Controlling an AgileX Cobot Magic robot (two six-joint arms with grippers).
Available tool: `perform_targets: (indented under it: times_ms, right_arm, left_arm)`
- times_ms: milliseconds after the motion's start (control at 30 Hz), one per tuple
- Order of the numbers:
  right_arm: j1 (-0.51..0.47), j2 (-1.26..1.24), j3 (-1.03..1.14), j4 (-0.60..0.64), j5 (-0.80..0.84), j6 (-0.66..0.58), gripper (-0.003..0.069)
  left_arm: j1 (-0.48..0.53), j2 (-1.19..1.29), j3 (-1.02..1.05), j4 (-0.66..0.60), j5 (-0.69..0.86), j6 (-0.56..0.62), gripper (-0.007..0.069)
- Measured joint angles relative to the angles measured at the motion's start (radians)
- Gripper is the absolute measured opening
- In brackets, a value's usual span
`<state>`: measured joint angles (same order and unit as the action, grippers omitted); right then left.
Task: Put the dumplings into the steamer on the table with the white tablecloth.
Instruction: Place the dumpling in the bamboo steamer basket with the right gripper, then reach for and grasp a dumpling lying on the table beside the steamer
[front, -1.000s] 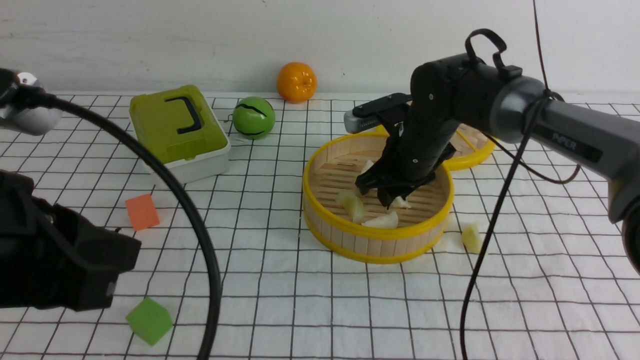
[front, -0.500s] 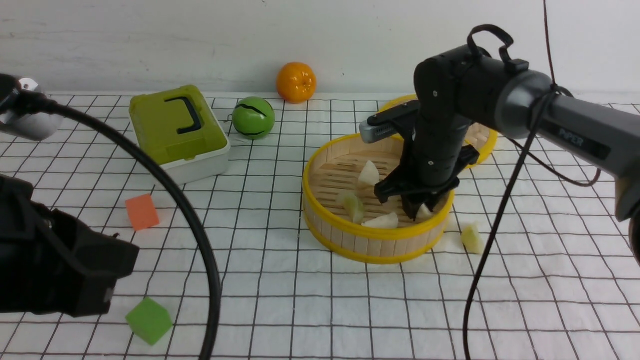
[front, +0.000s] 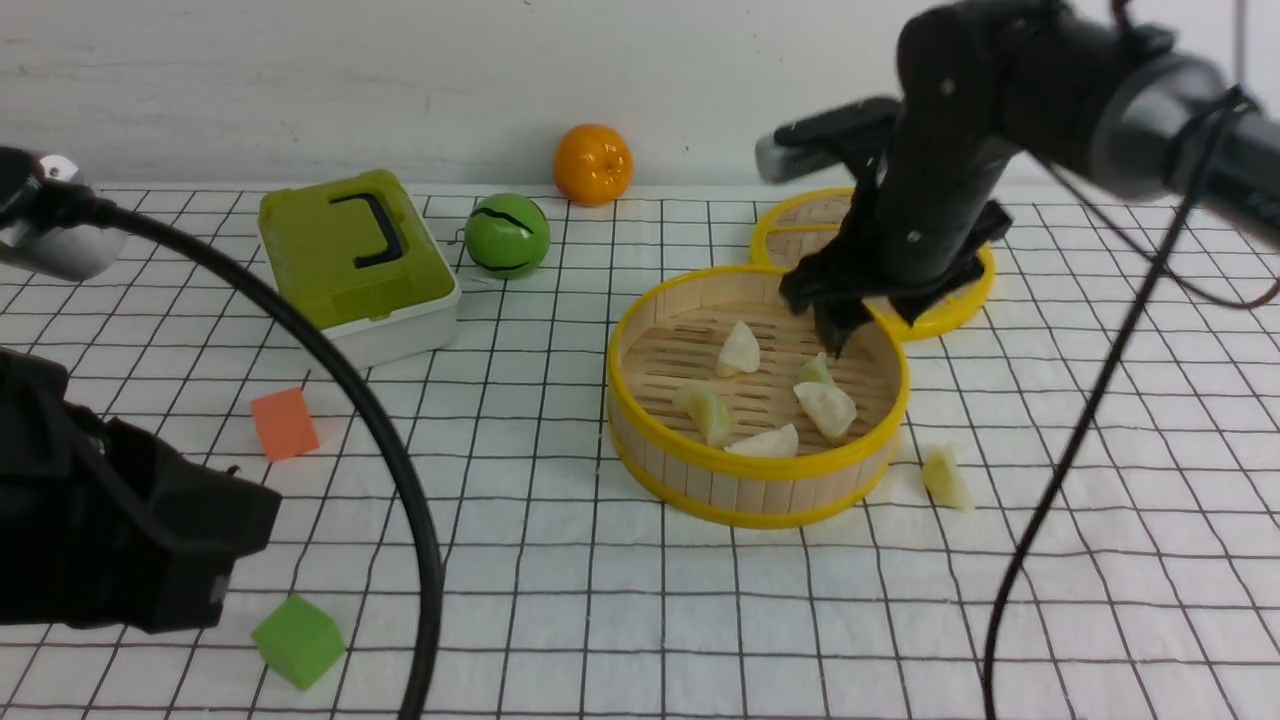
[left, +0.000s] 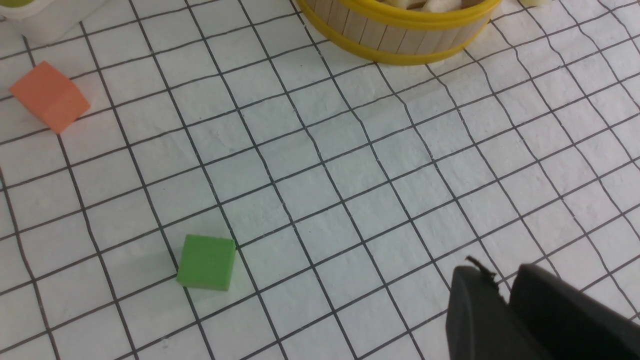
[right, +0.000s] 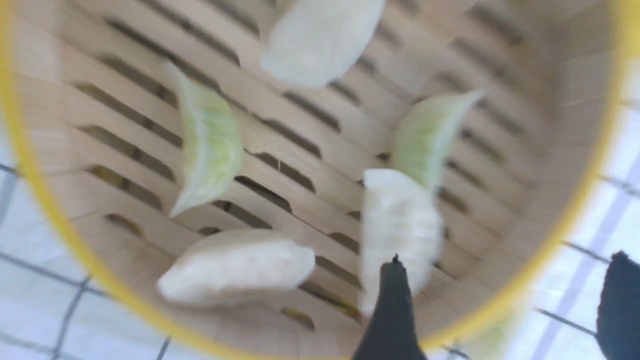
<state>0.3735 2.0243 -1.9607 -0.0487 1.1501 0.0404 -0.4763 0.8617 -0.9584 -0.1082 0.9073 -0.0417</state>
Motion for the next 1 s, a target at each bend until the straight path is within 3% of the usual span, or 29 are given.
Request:
perform_targets:
  times_ms: [200,400,600,833,1000]
  right_arm:
    - [-0.092,-0.12,0.055,0.009,0.03,-0.001,0.0511]
    - [-0.239,-0.119,0.346,0.208,-0.127,-0.103,0.0489]
    - [-0.25,-0.042,0.424,0.364,-0.253,-0.234,0.0487]
    - [-0.25,0.047,0.427,0.381,-0.297,-0.255,0.0483]
    - [-0.25,0.06,0.428,0.366,-0.297,-0.258,0.0392]
  left_arm:
    - [0.0,0.0,0.0,0.0,0.0,0.0,0.0107]
    - [0.0,0.0,0.0,0.0,0.001,0.001,0.0111]
    - [0.0,0.0,0.0,0.0,-0.011,0.001,0.0111]
    - [0.0,0.0,0.0,0.0,-0.01,0.001,0.0111]
    - [0.0,0.0,0.0,0.0,-0.01,0.001,0.0111]
